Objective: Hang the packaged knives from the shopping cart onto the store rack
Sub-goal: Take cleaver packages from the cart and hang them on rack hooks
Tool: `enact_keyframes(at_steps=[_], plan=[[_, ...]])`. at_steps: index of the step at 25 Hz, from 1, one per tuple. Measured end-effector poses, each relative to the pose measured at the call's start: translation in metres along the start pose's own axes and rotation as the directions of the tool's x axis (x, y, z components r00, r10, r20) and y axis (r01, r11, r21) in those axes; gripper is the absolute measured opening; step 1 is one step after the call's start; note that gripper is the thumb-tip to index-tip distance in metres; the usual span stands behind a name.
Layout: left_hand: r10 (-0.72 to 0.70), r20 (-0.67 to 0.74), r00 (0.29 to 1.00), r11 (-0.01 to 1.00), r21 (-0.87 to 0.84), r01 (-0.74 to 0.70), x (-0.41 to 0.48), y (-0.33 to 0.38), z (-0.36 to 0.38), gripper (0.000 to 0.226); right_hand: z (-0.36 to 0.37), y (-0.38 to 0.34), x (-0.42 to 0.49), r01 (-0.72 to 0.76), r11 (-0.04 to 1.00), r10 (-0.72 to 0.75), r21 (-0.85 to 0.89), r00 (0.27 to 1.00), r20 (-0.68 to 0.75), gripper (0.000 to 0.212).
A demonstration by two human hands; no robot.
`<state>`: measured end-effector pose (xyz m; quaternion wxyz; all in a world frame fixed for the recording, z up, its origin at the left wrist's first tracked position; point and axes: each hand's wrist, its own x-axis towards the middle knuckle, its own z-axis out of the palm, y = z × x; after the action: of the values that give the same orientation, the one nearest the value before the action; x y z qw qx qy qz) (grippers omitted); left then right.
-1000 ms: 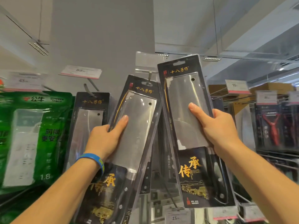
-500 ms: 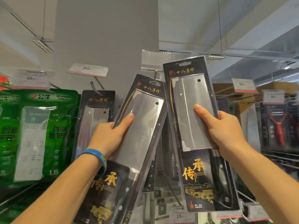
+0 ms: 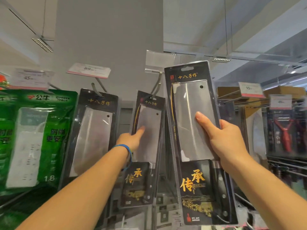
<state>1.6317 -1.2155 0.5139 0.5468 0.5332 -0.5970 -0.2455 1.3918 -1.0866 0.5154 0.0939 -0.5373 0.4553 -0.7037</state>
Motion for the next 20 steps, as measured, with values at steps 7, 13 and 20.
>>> enact_keyframes(at_steps=[7,13,20], plan=[[-0.072,-0.070,0.995,0.997,-0.005,0.072,0.009,-0.001,0.027,0.069,-0.001,0.013,-0.016,0.086,0.996,-0.086,-0.033,0.996,-0.001,0.050],[0.751,-0.279,0.599,0.651,0.156,-0.743,-0.029,0.091,-0.040,0.075,0.008,0.037,-0.023,0.015,0.999,-0.013,-0.039,0.999,0.037,0.076],[0.939,0.221,0.264,0.006,0.756,-0.654,-0.042,0.179,-0.088,0.033,0.039,0.025,-0.033,0.097,0.990,-0.101,0.104,0.994,0.037,0.044]])
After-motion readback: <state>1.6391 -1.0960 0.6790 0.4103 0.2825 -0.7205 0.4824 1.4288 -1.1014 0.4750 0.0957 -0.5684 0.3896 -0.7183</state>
